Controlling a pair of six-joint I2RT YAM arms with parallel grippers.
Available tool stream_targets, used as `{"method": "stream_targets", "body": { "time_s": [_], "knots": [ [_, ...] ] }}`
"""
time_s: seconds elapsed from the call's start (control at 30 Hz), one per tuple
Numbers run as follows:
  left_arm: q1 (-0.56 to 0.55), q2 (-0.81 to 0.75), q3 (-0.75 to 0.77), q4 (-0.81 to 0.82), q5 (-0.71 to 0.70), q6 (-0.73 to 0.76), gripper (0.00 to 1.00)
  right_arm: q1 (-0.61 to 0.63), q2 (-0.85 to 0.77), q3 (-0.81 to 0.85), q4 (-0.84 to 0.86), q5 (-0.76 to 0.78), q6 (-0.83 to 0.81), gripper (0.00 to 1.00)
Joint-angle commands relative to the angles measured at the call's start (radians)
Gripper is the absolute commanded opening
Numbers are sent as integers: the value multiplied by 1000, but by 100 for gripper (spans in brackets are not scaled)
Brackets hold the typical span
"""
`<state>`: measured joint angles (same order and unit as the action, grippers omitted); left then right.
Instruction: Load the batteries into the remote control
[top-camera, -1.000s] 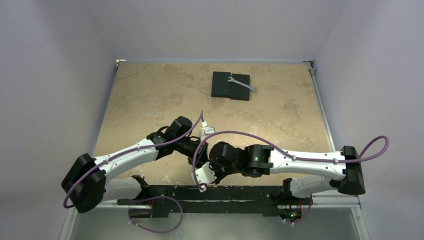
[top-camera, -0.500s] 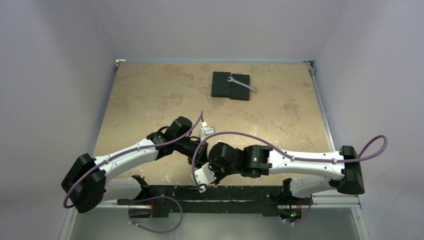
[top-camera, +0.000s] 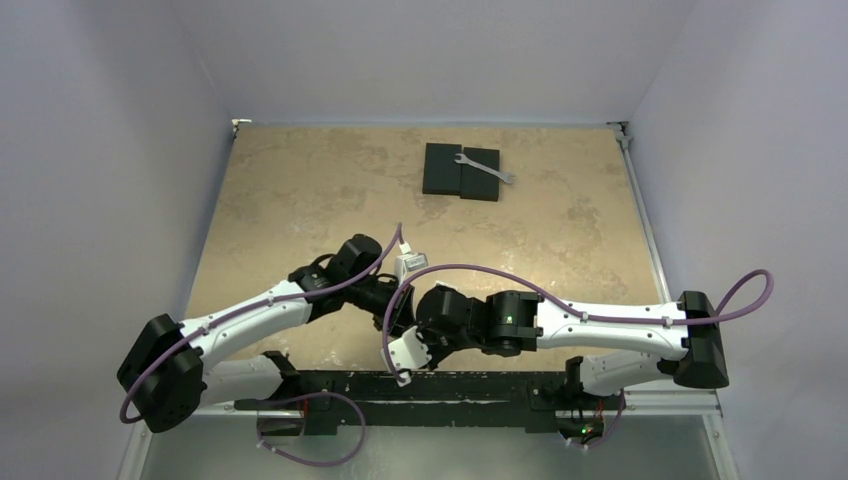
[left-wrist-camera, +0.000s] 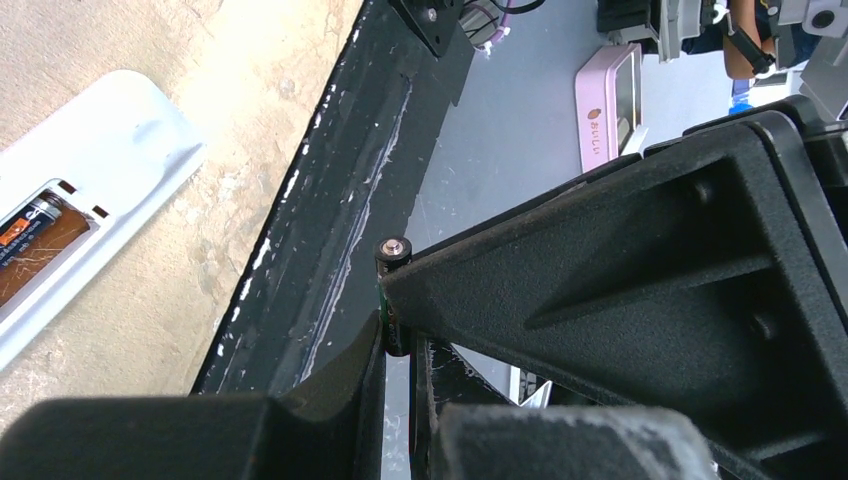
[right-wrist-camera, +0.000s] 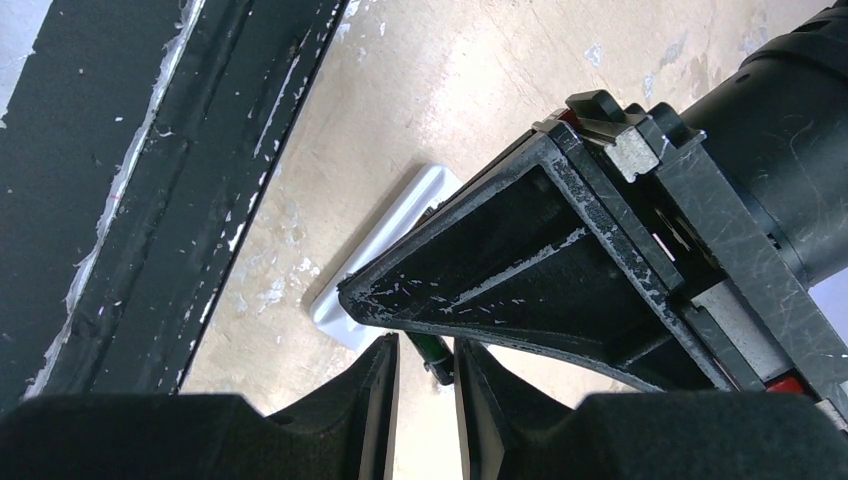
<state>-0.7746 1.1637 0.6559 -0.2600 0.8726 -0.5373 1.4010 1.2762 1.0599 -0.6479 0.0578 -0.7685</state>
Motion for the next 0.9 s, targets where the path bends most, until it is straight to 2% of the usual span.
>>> {"method": "stream_targets", "body": {
  "time_s": [0.0,0.33,0.53,0.87],
  "knots": [
    [5,-37,17,34,-9,22,0,11,-1,-8,-58,-39,26,33],
    [10,-39,19,27,-29,23,0,24,7,-5,-100,-53,52,32],
    [13,-36,19,27,-28,24,0,24,-21,-17,-65,-15,55,40],
    [12,-34,18,28,-20,25,0,24,8,-11,-58,19,51,41]
  ]
}}
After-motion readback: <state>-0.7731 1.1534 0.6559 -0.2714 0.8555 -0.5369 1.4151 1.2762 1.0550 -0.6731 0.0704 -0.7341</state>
